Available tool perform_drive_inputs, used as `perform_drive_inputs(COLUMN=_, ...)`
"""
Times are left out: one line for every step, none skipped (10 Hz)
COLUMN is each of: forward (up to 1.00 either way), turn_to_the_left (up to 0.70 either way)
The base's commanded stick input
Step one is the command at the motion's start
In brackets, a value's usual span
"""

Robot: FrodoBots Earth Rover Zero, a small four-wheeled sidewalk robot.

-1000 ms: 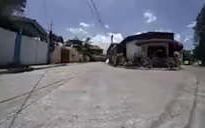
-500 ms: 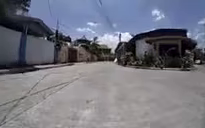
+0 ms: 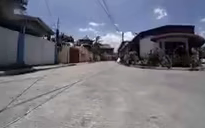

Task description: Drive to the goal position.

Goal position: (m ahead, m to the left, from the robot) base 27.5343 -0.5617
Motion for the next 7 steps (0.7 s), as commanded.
perform_drive_inputs(forward=1.0, turn_to_the_left=0.12)
perform_drive_inputs(forward=1.0, turn_to_the_left=0.12)
perform_drive_inputs(forward=1.0, turn_to_the_left=0.12)
perform_drive_inputs(forward=1.0, turn_to_the_left=-0.15)
perform_drive_inputs(forward=1.0, turn_to_the_left=-0.28)
perform_drive_inputs(forward=1.0, turn_to_the_left=-0.28)
perform_drive_inputs(forward=1.0, turn_to_the_left=-0.28)
